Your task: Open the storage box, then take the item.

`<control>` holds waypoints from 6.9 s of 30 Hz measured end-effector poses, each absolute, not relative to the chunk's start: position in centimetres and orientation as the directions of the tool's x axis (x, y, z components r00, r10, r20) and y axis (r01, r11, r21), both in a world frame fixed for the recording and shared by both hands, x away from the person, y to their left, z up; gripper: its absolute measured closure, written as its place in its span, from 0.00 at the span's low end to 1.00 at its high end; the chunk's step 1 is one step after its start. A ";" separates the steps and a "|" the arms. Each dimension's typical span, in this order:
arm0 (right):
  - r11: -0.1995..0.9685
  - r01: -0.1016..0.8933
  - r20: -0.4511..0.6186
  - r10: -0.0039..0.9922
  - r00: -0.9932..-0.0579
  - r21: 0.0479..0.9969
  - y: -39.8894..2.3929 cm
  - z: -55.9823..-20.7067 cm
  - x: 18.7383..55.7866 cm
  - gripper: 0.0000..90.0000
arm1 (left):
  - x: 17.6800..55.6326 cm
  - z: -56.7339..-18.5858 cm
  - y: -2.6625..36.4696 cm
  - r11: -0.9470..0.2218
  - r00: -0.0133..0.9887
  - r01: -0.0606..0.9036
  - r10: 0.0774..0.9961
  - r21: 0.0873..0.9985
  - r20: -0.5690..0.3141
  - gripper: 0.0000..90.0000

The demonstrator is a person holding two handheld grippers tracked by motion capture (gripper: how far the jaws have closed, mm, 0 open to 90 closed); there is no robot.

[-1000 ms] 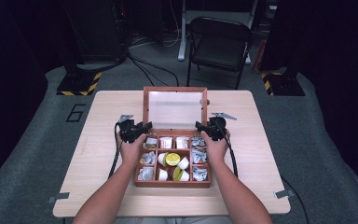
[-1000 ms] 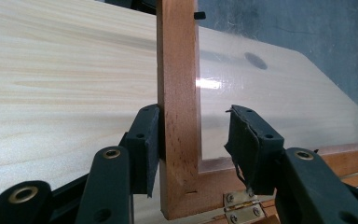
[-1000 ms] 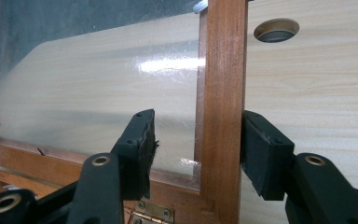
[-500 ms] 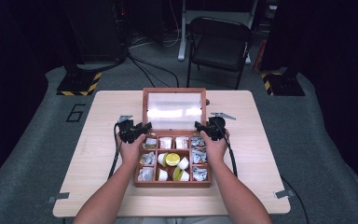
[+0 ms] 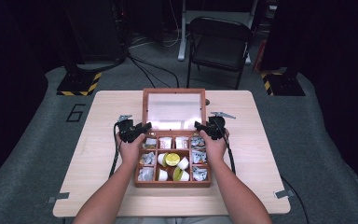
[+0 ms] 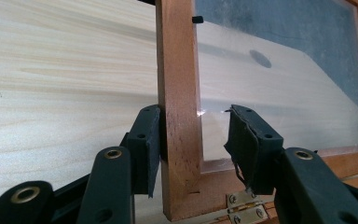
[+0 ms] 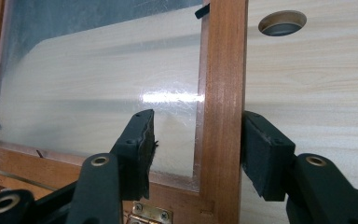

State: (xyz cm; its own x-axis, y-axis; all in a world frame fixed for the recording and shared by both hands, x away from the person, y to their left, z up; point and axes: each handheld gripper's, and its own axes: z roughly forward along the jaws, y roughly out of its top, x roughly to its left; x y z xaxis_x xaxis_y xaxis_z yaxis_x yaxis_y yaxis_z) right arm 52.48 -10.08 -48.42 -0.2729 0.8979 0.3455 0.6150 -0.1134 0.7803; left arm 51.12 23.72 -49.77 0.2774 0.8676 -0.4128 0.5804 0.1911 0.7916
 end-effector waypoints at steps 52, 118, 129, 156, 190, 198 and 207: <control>-0.173 0.745 0.441 0.879 -0.178 0.645 -10.3 -48.8 54.1 0.51 | 52.6 -50.3 24.2 0.234 0.216 0.703 0.829 0.672 -0.515 0.58; -0.214 0.807 0.493 0.864 -0.107 0.551 -10.5 -49.4 54.9 0.50 | 53.4 -51.0 24.3 0.258 0.177 0.756 0.804 0.602 -0.567 0.51; -0.202 0.805 0.488 0.864 -0.122 0.557 -10.4 -49.3 54.8 0.45 | 53.4 -51.0 24.4 0.252 0.181 0.759 0.804 0.601 -0.566 0.49; 0.151 0.629 0.178 0.886 -0.428 0.762 -9.5 -44.5 48.5 0.35 | 48.6 -46.2 25.3 0.134 0.316 0.688 0.830 0.714 -0.460 0.45; 0.367 0.536 0.117 0.735 -0.668 0.760 -5.2 -45.7 43.5 0.45 | 43.7 -45.1 27.1 0.095 0.373 0.643 0.828 0.760 -0.419 0.45; 0.384 0.546 0.156 0.695 -0.702 0.745 -4.0 -45.9 42.9 0.42 | 43.6 -45.1 27.1 0.093 0.369 0.640 0.833 0.763 -0.411 0.44; 0.432 0.559 0.162 0.671 -0.724 0.707 -2.7 -47.2 42.8 0.36 | 43.4 -45.0 27.7 0.091 0.373 0.637 0.832 0.765 -0.410 0.44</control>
State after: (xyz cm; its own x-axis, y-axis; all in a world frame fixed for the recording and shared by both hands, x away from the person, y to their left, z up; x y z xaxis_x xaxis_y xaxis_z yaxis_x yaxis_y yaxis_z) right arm 42.80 -2.66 -47.20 -0.7236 0.6708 0.1624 0.5594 0.4321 0.7074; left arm 43.41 27.66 -44.96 0.3729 0.8324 -0.4100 0.6374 0.0913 0.7651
